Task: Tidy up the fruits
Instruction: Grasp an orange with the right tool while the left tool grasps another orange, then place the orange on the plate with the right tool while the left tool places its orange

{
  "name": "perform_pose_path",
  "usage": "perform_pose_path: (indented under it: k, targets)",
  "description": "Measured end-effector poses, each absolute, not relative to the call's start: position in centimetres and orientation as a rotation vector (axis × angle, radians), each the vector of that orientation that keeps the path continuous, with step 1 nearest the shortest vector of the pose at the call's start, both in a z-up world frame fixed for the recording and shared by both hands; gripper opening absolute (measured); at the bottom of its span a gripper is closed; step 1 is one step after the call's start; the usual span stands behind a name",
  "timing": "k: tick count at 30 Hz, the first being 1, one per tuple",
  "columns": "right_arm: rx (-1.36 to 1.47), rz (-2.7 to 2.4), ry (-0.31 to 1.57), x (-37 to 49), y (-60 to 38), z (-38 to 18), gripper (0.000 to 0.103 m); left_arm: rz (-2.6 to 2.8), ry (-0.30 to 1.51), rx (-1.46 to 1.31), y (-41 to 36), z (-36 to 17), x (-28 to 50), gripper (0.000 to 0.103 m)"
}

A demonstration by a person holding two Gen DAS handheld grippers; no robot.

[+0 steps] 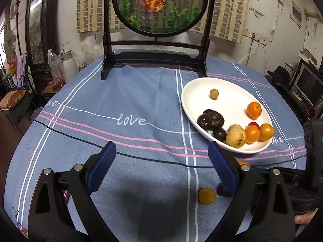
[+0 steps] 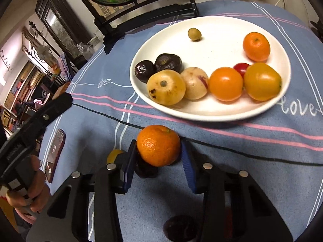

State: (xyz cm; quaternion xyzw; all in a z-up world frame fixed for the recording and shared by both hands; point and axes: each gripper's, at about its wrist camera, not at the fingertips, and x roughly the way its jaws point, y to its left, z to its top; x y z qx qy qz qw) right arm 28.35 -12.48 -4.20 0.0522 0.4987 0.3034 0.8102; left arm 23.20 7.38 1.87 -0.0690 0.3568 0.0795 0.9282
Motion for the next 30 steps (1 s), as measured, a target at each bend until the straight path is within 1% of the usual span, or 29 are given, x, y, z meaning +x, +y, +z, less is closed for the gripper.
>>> perform_pose_path:
  k: [5,6,7,8,9,11,19,20,22,24,30]
  targets:
    - [0.145,0.700,0.999,26.9,-14.3,-2.2,0.043,-0.024,0.764,-0.063,5.7,0.8,22.0,0.093]
    - [0.144,0.701,0.989,26.7,-14.6,-2.0,0.043,-0.060,0.752,-0.036,5.3,0.5,21.6,0.089]
    - [0.140,0.701,0.981,26.5,-14.9,-1.9,0.043,-0.086,0.753,-0.017,5.0,0.2,21.3,0.081]
    - [0.135,0.696,0.977,26.3,-15.2,-1.9,0.043,-0.118,0.763,0.001,4.7,-0.2,21.0,0.076]
    - [0.132,0.692,0.979,26.2,-15.3,-2.0,0.043,-0.139,0.771,0.007,4.6,-0.5,20.9,0.067]
    - [0.134,0.683,0.997,26.0,-15.6,-2.4,0.043,-0.187,0.791,0.023,4.1,-1.1,20.5,0.056]
    - [0.144,0.668,1.001,25.7,-16.7,-2.6,0.043,-0.224,0.833,0.125,1.7,-2.9,20.3,0.054]
    - [0.145,0.666,1.000,25.6,-16.8,-2.6,0.043,-0.220,0.841,0.131,1.6,-3.1,20.4,0.053]
    - [0.146,0.663,1.000,25.5,-17.0,-2.6,0.043,-0.214,0.862,0.132,1.6,-3.7,20.8,0.045]
    - [0.143,0.661,1.001,25.4,-17.0,-2.6,0.043,-0.209,0.875,0.128,1.6,-4.1,21.1,0.041]
    - [0.131,0.664,1.000,25.4,-16.7,-2.5,0.043,-0.194,0.868,0.134,1.6,-4.3,21.4,0.041]
